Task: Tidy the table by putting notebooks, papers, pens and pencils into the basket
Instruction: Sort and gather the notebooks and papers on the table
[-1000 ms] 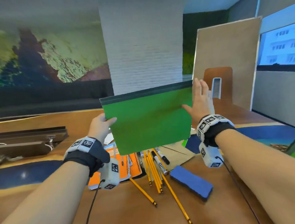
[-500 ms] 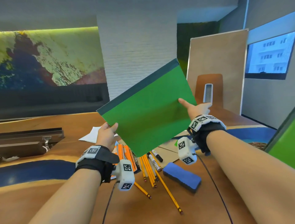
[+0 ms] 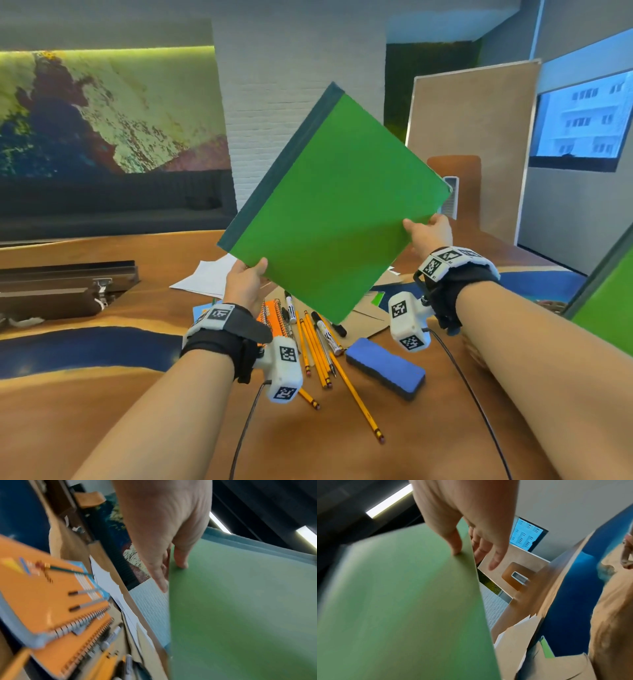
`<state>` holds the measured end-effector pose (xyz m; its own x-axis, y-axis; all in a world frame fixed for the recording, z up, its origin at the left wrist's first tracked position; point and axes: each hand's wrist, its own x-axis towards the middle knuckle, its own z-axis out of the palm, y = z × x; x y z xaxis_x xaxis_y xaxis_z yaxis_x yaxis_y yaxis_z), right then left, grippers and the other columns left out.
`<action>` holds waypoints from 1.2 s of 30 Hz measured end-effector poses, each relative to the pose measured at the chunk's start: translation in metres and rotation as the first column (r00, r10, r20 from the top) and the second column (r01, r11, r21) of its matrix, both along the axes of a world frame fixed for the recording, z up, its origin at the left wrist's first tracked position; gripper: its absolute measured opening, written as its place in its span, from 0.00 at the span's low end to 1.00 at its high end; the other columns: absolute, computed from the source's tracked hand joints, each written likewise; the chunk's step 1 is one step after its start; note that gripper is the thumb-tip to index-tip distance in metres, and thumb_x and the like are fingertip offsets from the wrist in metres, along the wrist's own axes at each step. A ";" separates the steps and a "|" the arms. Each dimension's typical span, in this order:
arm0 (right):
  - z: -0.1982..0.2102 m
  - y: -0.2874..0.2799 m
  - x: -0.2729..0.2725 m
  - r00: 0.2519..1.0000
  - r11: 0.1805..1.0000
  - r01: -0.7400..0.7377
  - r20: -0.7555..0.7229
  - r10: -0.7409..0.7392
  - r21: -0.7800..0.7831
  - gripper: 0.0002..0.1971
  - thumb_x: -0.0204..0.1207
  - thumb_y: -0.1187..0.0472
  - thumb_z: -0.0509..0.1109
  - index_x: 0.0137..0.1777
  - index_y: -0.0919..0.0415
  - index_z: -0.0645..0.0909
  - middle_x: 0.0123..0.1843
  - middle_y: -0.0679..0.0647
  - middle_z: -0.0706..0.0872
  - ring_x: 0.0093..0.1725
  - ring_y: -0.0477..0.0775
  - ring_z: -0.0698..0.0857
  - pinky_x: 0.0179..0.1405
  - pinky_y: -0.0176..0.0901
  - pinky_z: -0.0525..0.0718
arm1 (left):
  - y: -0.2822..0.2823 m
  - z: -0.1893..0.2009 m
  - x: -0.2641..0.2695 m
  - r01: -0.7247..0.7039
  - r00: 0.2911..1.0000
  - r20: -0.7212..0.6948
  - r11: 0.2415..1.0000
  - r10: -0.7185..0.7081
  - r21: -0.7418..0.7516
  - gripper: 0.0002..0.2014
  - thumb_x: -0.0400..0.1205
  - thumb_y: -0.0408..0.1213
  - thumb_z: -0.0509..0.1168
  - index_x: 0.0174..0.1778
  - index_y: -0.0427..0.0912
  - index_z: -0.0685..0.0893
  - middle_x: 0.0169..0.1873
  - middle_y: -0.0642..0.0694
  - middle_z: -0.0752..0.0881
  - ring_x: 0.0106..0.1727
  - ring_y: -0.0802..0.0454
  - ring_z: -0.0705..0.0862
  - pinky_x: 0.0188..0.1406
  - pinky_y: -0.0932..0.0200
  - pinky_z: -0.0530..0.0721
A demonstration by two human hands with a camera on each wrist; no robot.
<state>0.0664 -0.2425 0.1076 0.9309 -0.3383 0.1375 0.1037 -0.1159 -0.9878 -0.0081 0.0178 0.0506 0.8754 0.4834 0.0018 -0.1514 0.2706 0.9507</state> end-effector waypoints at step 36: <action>0.003 -0.158 0.030 0.998 0.983 -0.062 -0.002 0.062 -0.172 0.37 0.68 0.65 0.76 0.77 0.65 0.66 0.72 0.60 0.77 0.69 0.63 0.78 0.71 0.61 0.74 | -0.144 0.056 0.089 -0.097 0.985 0.173 0.800 -0.009 0.593 0.11 0.86 0.36 0.55 0.43 0.34 0.78 0.38 0.39 0.79 0.44 0.42 0.76 0.46 0.52 0.72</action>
<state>0.0969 -0.4001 0.1111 0.9487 -0.2509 0.1922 0.1197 -0.2775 -0.9532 0.0811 -0.1260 0.1066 0.8152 0.3778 0.4390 -0.3114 -0.3531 0.8822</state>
